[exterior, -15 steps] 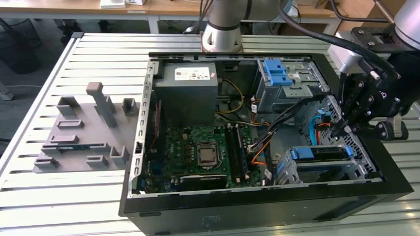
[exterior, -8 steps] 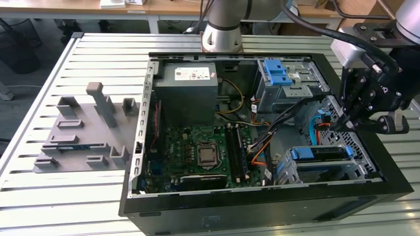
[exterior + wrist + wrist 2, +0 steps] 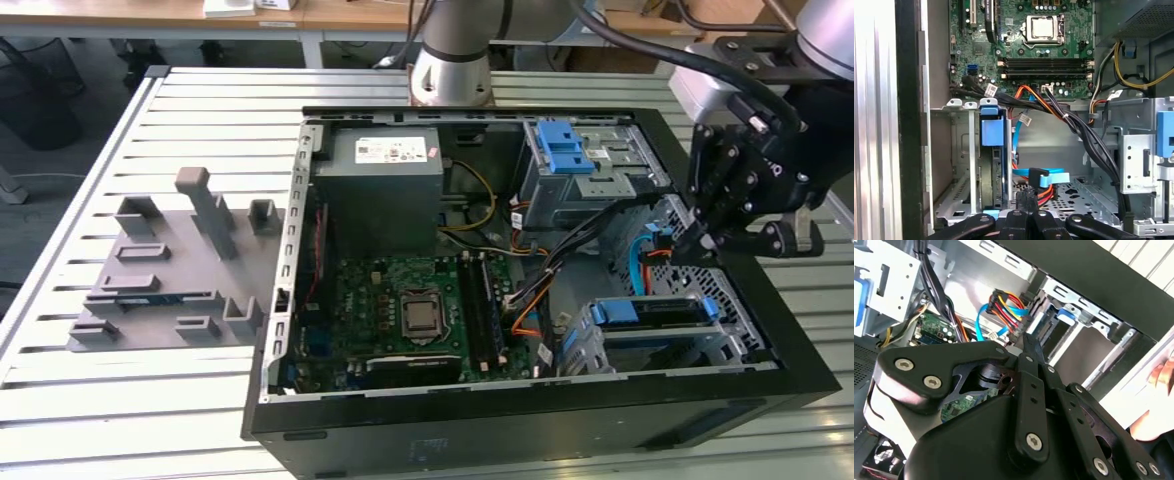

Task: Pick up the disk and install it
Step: 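Insert the first disk wire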

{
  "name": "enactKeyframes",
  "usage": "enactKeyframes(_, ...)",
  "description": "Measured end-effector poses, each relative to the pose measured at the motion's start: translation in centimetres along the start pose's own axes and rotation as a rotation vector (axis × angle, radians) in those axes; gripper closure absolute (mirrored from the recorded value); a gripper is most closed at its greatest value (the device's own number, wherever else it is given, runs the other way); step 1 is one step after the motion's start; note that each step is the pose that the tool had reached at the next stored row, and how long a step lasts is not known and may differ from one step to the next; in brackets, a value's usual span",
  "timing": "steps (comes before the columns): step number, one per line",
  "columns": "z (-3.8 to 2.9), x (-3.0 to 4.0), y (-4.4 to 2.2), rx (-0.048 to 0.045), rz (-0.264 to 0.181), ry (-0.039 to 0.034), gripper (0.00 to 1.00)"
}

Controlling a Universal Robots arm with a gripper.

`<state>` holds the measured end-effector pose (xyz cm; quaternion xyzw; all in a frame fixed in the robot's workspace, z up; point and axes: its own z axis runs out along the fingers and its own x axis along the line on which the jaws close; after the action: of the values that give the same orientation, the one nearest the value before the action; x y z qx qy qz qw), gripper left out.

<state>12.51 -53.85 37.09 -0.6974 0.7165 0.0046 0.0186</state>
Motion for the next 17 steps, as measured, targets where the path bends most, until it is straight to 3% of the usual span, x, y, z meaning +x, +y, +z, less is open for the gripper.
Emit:
enactKeyframes(10,0.02,-0.23,0.0,0.0,0.0,0.0025,0.89)
enactKeyframes(11,0.01,-0.26,-0.02,0.0,0.0,0.0079,0.89)
enactKeyframes(14,0.04,-0.48,-0.07,-0.0001,-0.001,0.0432,0.83)
enactKeyframes(15,0.07,-0.55,-0.08,-0.0003,-0.001,0.0487,0.83)
enactKeyframes(16,0.1,-0.57,-0.07,-0.0003,-0.001,0.0488,0.76)
enactKeyframes(17,0.14,-0.59,-0.07,-0.0003,-0.001,0.0486,0.76)
